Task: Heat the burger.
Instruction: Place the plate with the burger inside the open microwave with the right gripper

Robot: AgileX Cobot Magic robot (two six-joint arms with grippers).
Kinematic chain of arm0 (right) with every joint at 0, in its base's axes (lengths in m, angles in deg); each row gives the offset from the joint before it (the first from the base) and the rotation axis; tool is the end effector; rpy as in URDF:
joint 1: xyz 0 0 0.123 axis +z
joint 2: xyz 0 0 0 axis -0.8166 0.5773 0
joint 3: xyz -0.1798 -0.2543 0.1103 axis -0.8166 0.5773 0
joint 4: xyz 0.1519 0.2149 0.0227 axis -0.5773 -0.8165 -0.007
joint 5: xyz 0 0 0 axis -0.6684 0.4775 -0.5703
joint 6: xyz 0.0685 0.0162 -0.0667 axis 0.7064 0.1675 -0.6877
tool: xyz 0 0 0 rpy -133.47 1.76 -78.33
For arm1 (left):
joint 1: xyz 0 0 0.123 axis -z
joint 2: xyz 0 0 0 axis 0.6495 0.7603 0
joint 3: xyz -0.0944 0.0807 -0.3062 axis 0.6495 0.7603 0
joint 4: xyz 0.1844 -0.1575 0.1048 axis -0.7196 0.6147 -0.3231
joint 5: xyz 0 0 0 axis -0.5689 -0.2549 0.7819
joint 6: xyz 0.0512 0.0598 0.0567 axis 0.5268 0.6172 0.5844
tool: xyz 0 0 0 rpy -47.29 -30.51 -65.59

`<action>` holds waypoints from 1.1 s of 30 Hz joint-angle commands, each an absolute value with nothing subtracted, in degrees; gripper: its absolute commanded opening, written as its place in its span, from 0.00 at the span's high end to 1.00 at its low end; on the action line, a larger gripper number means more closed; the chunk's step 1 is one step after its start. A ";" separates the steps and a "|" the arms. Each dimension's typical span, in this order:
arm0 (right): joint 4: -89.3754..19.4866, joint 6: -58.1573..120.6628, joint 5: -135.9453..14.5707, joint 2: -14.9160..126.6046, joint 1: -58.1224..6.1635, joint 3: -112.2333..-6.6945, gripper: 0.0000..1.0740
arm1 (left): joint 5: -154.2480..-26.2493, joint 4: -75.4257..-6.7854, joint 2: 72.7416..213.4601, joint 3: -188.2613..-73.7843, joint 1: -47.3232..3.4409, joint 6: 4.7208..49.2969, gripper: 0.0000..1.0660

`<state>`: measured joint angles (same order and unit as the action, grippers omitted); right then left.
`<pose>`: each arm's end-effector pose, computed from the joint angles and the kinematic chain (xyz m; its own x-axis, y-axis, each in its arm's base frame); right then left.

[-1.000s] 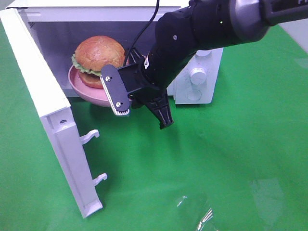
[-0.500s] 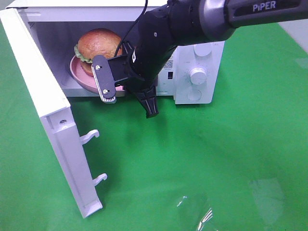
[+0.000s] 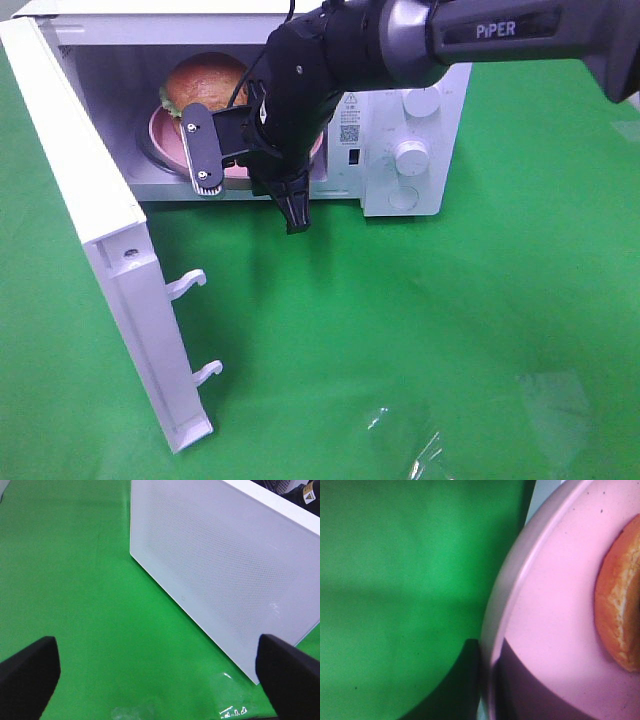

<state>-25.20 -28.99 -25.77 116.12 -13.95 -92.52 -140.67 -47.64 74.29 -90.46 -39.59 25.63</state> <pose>0.4163 0.3481 0.1909 0.4053 -0.9084 -0.1027 -0.7680 -0.2773 -0.5773 -0.0386 -0.0113 0.2851 -0.4457 -0.0182 -0.8950 0.1151 0.9903 -0.0775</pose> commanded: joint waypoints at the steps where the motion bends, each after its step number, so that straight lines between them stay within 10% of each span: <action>1: -24.06 -27.50 -27.54 116.98 -14.23 -96.08 1.00 | -140.27 -47.41 73.43 -90.29 -39.42 25.35 0.07; 33: -22.63 -27.96 -25.48 122.77 -14.52 -106.96 0.97 | -140.27 -47.35 73.43 -90.29 -39.42 25.35 0.07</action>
<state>-23.60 -28.08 -21.93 123.91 -14.29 -105.82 -140.67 -47.64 74.29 -90.46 -39.59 25.63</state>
